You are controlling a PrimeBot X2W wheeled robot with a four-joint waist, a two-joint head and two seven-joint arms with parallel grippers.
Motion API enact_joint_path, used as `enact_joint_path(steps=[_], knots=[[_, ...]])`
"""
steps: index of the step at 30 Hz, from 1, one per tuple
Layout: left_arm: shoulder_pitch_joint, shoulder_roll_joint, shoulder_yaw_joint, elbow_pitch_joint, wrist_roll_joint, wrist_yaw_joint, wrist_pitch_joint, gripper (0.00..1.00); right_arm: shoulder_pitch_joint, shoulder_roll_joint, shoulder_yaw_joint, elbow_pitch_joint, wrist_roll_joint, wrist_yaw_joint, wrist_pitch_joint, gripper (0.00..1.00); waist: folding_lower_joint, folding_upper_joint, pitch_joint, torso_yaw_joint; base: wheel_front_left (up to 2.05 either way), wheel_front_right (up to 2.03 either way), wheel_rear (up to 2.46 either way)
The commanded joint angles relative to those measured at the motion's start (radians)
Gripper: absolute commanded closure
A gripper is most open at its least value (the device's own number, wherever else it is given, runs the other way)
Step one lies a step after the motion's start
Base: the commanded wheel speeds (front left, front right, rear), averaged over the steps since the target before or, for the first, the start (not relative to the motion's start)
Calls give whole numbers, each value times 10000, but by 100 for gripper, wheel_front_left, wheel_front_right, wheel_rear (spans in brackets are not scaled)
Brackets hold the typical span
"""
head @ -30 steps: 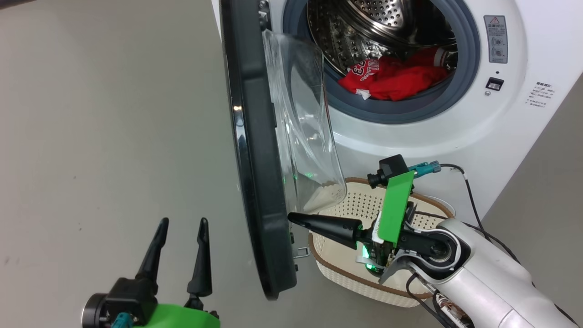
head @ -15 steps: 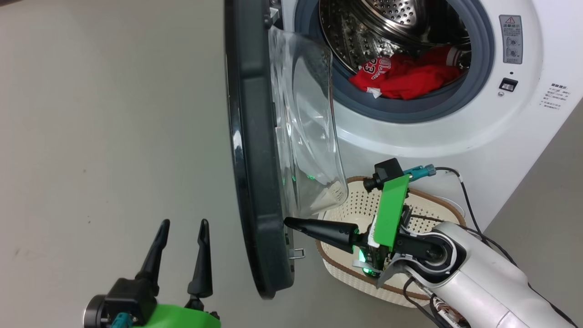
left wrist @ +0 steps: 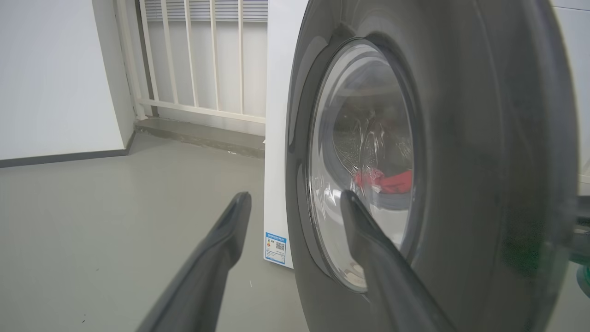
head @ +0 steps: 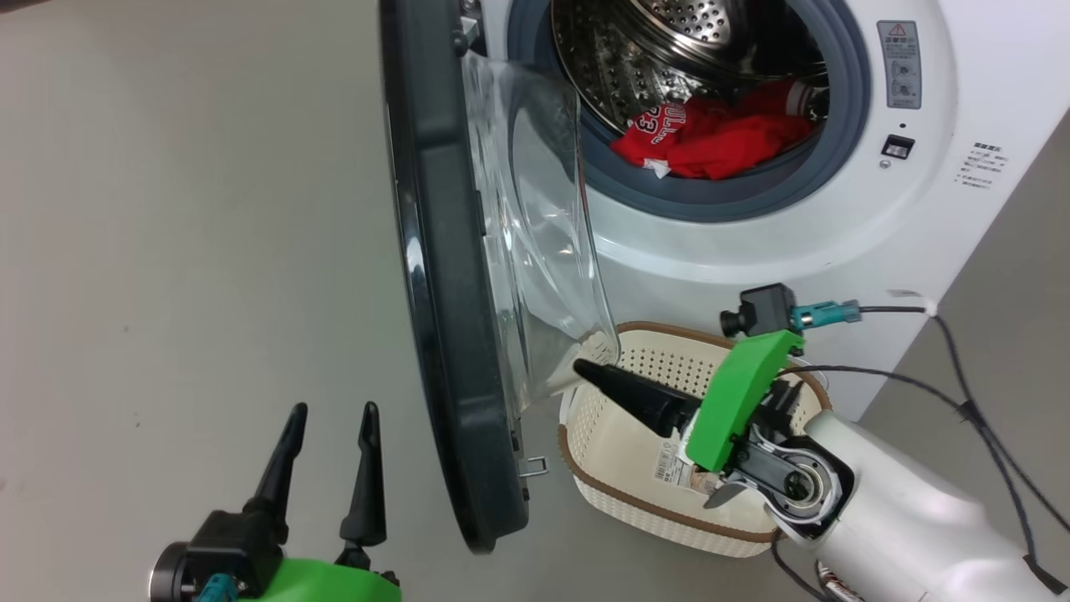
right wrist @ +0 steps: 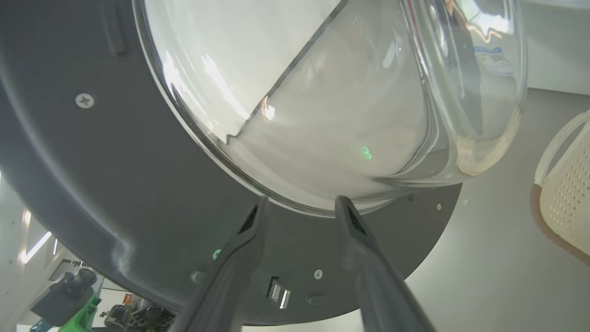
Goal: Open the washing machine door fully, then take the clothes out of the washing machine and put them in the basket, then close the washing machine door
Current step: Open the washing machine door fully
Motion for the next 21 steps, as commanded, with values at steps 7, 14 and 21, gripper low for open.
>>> enact_joint_path(steps=[7, 14, 21], knots=[[-6, 156, 387, -315, -58, 82, -49, 0, -313, -402, 675, 677, -3031, 52, -2506, 0, 0, -1, -65, -243, 0, 0, 0], [150, 167, 472, -421, -80, 163, -49, 0, -268, -148, 545, 2316, -6078, 52, -4495, 0, 0, -1, -176, -354, 0, 0, 0], [229, 241, 481, -423, -29, 209, -49, 0, 113, 435, -1334, 2708, -8613, 52, -4767, 0, 0, -1, -221, -444, 0, 0, 0]])
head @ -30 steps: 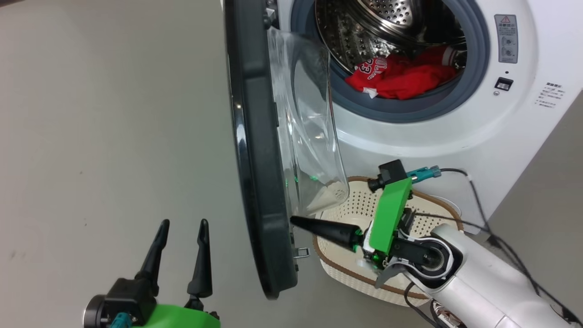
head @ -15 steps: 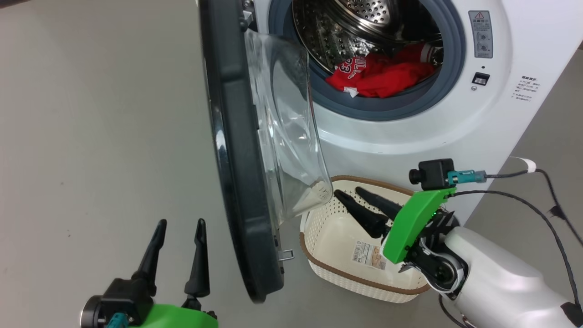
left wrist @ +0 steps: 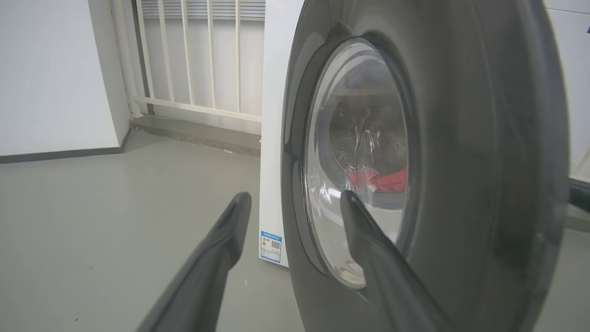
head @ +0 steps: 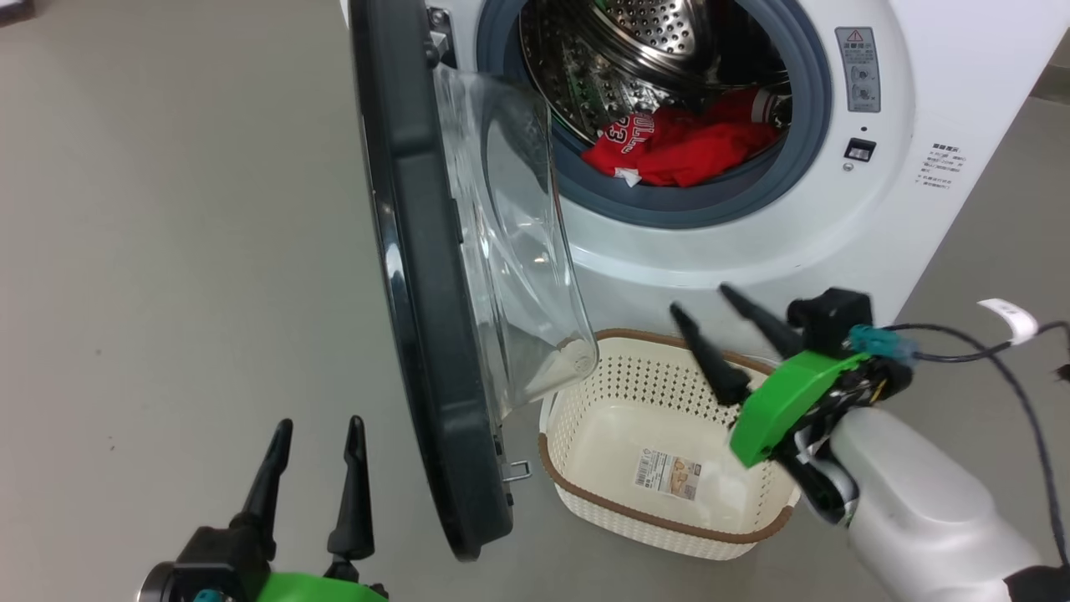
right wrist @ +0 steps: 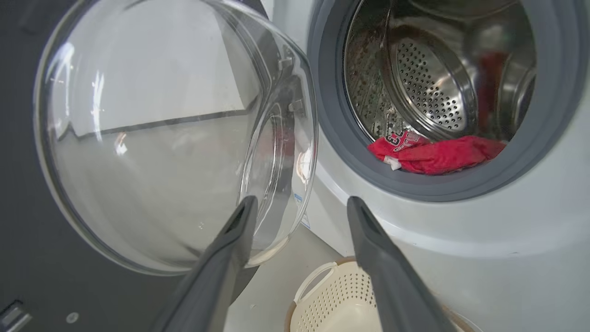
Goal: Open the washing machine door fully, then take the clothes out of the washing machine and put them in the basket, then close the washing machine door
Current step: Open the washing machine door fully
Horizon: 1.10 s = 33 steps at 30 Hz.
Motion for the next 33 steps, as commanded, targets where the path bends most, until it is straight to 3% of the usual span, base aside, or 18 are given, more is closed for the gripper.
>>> enact_joint_path(steps=[1, 7, 13, 19, 33], knots=[[-109, 163, 363, -292, 31, 26, -49, 0, 161, 45, -281, -311, -407, 46, -130, 0, 0, 0, -13, -15, 0, 0, 0], [-56, 134, 466, -385, -37, 28, -49, 0, 2265, 995, -3510, -2281, -3980, 46, -135, 0, 0, 0, -90, -47, 0, 0, 0], [-68, 111, 461, -358, 61, -23, -49, 0, 4059, 1427, -5103, -4557, -6074, 46, -136, 0, 0, 0, -167, 7, 0, 0, 0], [-9, 85, 469, -396, 156, -13, -49, 0, 5172, 1439, -5114, -5634, -5776, 46, -136, 0, 0, 0, -227, 95, 0, 0, 0], [129, 43, 471, -302, 192, 42, -49, 0, 5646, 1442, -4930, -5853, -5419, 46, -137, 0, 0, 0, -318, 169, 0, 0, 0]])
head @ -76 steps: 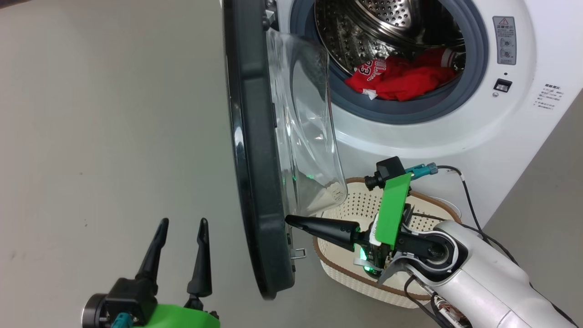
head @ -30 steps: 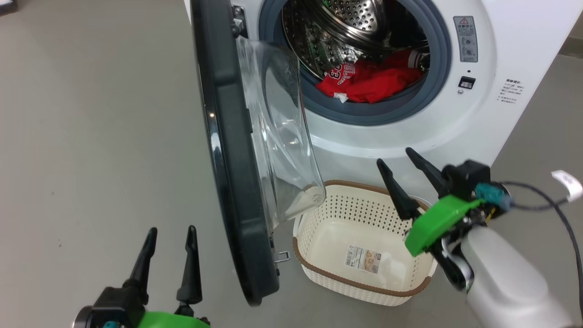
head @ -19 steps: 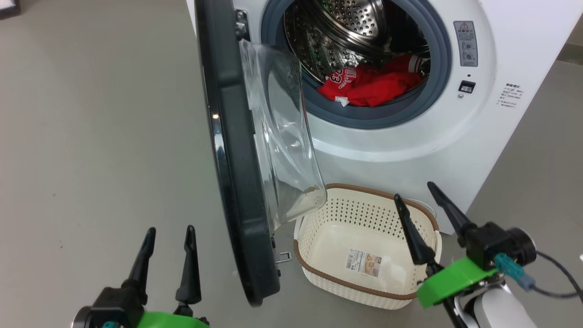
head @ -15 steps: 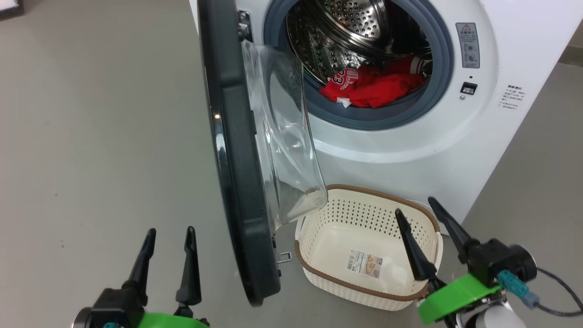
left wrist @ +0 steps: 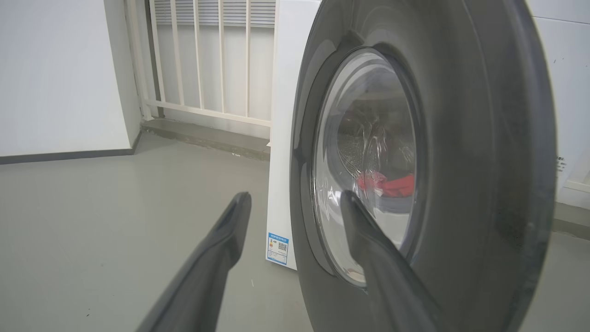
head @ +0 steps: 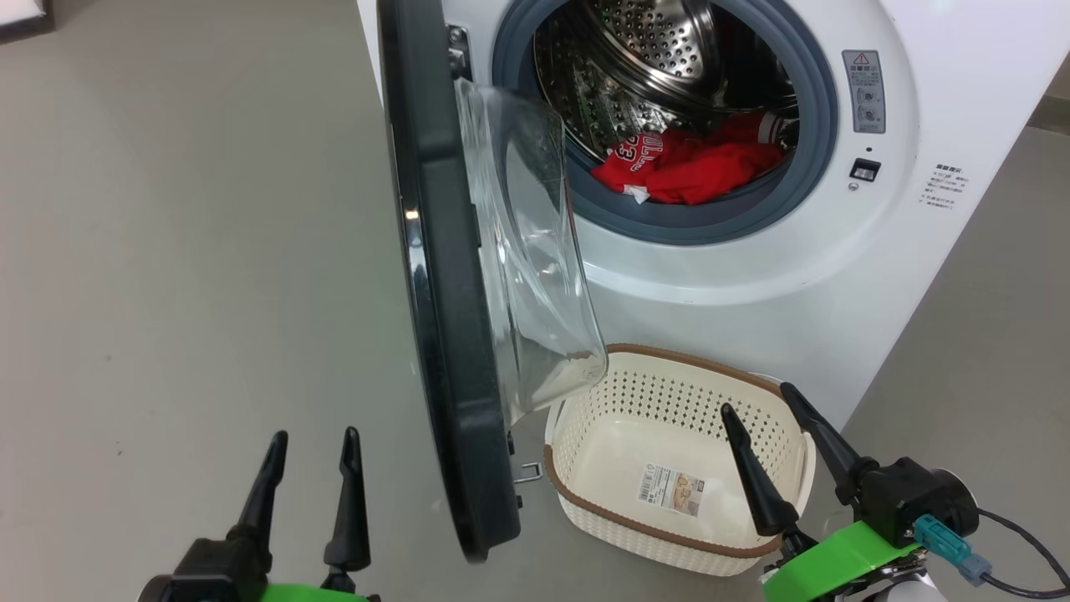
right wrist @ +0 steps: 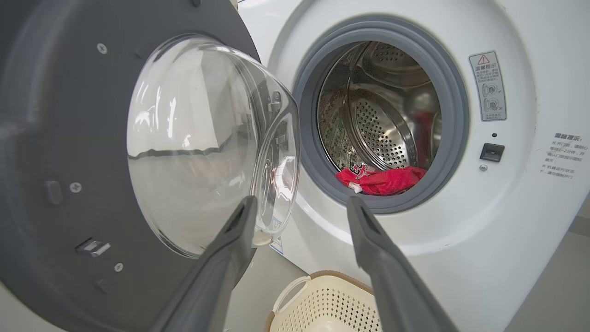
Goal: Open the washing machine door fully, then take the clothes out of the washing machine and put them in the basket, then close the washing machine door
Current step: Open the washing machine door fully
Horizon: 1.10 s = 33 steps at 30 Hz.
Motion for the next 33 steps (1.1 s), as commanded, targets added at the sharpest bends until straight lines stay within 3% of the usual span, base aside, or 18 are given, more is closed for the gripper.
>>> enact_joint_path(steps=[1, 2, 3, 4, 5, 16, 26, 33], knots=[[-116, 65, 343, -207, 93, 32, -49, 0, -95, 11, 276, -295, 59, 35, -64, 0, 1, 0, -2, -7, 0, 0, 0], [-112, 64, 343, -199, 95, 27, -49, 0, -88, 12, 297, -289, 61, 35, -64, 0, 1, 0, -1, -14, 0, 0, 0], [-107, 63, 345, -188, 94, 19, -49, 40, -83, 12, 318, -281, 64, 35, -64, 0, 1, 0, 2, -24, 0, 0, 0], [-105, 62, 346, -172, 91, 6, -49, 86, -83, 12, 339, -273, 72, 35, -64, 0, 1, 0, 10, -35, 0, 0, 0], [-108, 61, 343, -153, 83, -17, -49, 100, -81, 12, 362, -267, 82, 35, -64, 0, 1, 0, 21, -48, 0, 0, 0], [-499, 94, 461, -1000, 25, 107, -33, 100, -199, 12, 490, -100, 349, 35, -64, 0, 1, 0, 152, -261, 0, 0, 0], [-1181, 414, 315, -3483, 313, 255, 788, 100, -258, 12, 536, -46, 494, 35, -64, 0, 1, 0, 109, -343, 0, 0, 0], [-1355, 349, -407, -5088, 361, 195, 1697, 100, -312, 12, 511, -45, 524, 35, -64, 0, 1, 0, 118, -431, 0, 0, 0]])
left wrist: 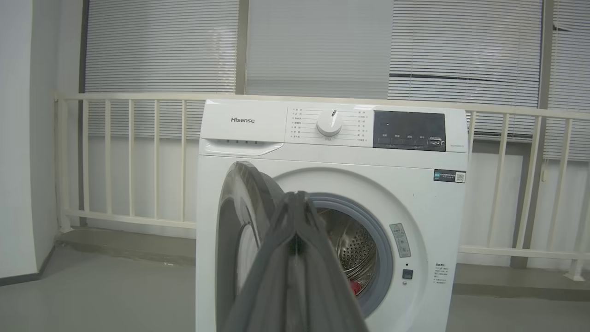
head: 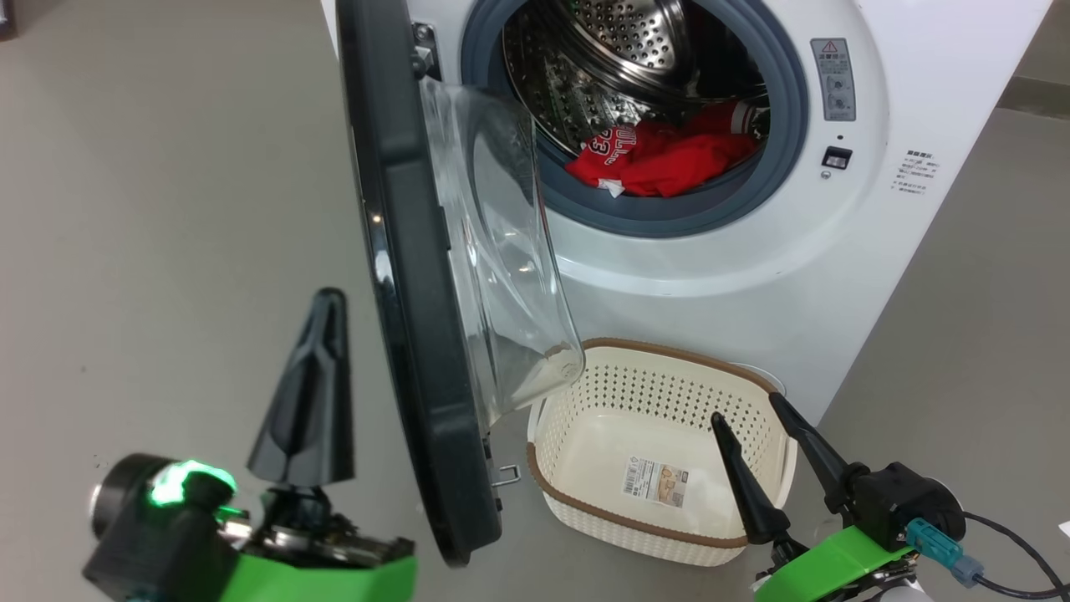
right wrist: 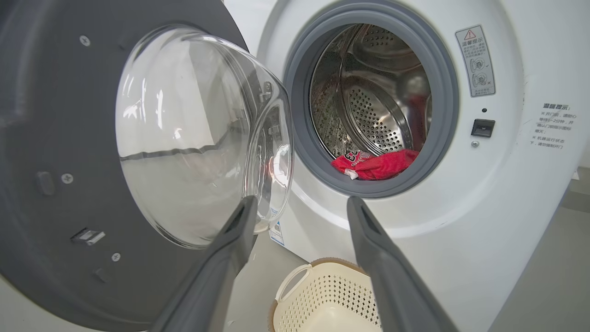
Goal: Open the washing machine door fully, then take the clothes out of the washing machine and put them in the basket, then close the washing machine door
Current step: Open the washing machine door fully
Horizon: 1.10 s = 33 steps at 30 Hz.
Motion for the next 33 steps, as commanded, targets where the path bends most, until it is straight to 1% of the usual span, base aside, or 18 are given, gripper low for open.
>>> enact_joint_path(steps=[1, 7, 10, 15, 20, 24, 27, 29, 33], knots=[[-420, 65, 76, -538, 31, -28, 226, 100, -327, 8, 204, -231, 124, 35, -64, 0, 1, 0, 14, -25, 0, 0, 0], [-429, -71, -1043, -1196, -418, -205, 1136, 100, -346, 9, 192, -263, 83, 35, -64, 0, 1, 0, 94, -70, 0, 0, 0], [-407, -110, -1543, -1089, -654, -270, 1585, 100, -374, 9, 209, -264, 79, 35, -64, 0, 1, 0, 143, -88, 0, 0, 0], [-370, -133, -2182, -517, -779, -317, 2283, 100, -414, 9, 224, -269, 79, 35, -64, 0, 1, 0, 237, -116, 0, 0, 0], [-231, -103, -2491, 242, -862, -271, 2927, 100, -458, 9, 217, -274, 78, 35, -64, 0, 1, 0, 308, -172, 0, 0, 0], [-191, 3, -2442, 638, -774, -169, 3040, 100, -454, 9, 213, -278, 78, 35, -65, 0, 1, 0, 339, -197, 0, 0, 0], [-156, 119, -2330, 998, -623, -4, 3055, 100, -438, 9, 218, -268, 74, 35, -65, 0, 1, 0, 358, -208, 0, 0, 0], [-163, 289, -2241, 1207, -302, 188, 3031, 100, -423, 9, 175, -300, 208, 35, -65, 0, 1, 0, 375, -208, 0, 0, 0], [-122, 346, -2142, 1424, -53, 490, 3002, 100, -397, 9, 101, -303, 300, 35, -65, 0, 1, 0, 400, -133, 0, 0, 0]])
